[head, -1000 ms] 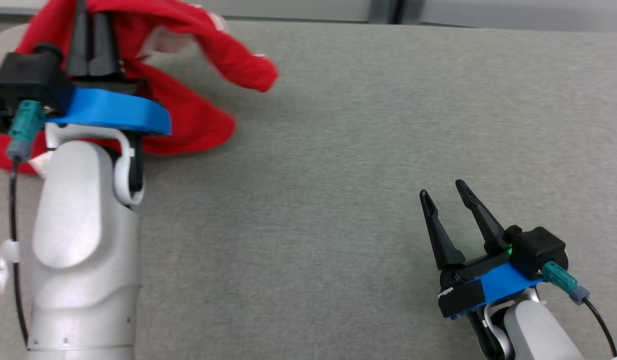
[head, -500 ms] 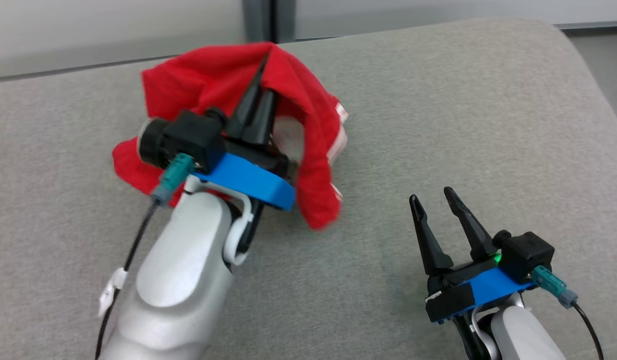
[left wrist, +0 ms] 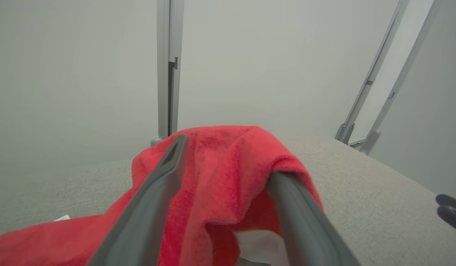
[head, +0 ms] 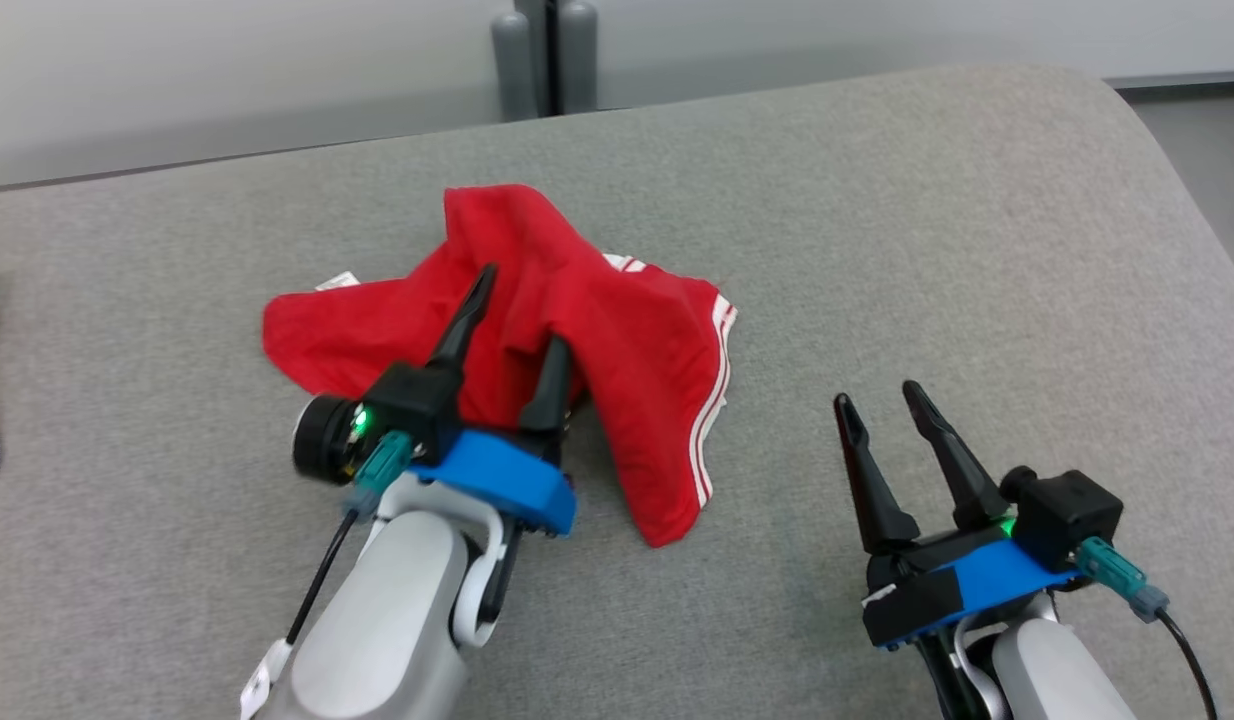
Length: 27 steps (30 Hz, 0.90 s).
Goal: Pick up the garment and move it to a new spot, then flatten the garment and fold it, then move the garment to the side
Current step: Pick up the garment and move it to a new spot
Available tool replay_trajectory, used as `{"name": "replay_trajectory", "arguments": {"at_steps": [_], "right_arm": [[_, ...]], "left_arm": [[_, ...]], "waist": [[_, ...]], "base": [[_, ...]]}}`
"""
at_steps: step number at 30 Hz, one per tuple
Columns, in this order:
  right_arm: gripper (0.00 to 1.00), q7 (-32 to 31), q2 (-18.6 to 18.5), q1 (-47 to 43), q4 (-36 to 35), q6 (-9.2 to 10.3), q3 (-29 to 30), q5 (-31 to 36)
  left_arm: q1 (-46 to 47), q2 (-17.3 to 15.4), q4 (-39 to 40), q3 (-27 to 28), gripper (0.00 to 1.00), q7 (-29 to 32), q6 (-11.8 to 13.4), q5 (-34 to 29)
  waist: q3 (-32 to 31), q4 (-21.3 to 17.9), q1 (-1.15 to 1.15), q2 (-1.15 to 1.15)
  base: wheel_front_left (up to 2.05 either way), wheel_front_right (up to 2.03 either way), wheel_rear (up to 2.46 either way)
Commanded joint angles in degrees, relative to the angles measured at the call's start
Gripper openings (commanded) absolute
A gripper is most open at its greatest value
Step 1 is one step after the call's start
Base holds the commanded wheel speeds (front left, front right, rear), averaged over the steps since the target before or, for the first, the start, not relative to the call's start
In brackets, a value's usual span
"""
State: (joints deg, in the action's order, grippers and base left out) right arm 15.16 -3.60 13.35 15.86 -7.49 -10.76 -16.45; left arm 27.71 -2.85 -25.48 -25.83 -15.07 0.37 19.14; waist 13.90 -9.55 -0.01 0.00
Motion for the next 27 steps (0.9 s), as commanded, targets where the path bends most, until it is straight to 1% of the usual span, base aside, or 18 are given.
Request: {"name": "replay_trajectory", "arguments": {"at_steps": [1,8,12,15,18,23,27], "right_arm": [[1.0,0.0,-0.09,-0.84,0.27,-0.01,0.36,0.16],[1.0,0.0,0.14,-3.14,0.65,-0.01,2.89,0.94],[1.0,0.0,0.29,-4.56,1.13,-0.01,3.48,1.78],[1.0,0.0,0.34,-5.69,1.75,-0.01,3.68,2.07],[1.0,0.0,0.44,-7.08,2.42,-0.01,3.49,2.3],[1.0,-0.01,0.56,-8.82,3.09,-0.01,2.99,2.01],[1.0,-0.01,0.57,-9.75,3.25,-0.01,3.14,2.23]], "left_arm": [[-0.75,-0.07,0.14,0.51,1.0,-0.16,0.33,-0.32],[-9.69,-0.02,2.7,9.56,1.0,-0.15,0.95,-3.3],[-14.1,-0.01,3.78,12.87,1.0,-0.16,0.28,-4.03],[-17.15,-0.02,4.31,14.39,1.0,-0.16,0.01,-4.04],[-20.12,-0.01,4.6,15.29,1.0,-0.16,-0.83,-4.1],[-25.25,-0.03,4.54,17.03,1.0,-0.16,-0.99,-3.51],[-28.73,-0.03,5.73,19.08,1.0,-0.16,-0.46,-3.16]], "waist": [[-0.14,0.21,0.01,0.0],[-4.4,3.7,0.01,0.0],[-6.81,5.32,0.01,0.0],[-8.86,6.26,0.01,0.0],[-11.07,6.8,0.01,0.0],[-13.94,6.77,0.01,0.0],[-15.99,6.44,0.01,0.0]], "base": [[0.0,0.0,0.0],[0.0,0.0,0.0],[0.0,0.0,0.0],[0.0,0.0,0.0],[0.0,0.0,0.0],[0.0,0.0,0.0],[0.0,0.0,0.0]]}}
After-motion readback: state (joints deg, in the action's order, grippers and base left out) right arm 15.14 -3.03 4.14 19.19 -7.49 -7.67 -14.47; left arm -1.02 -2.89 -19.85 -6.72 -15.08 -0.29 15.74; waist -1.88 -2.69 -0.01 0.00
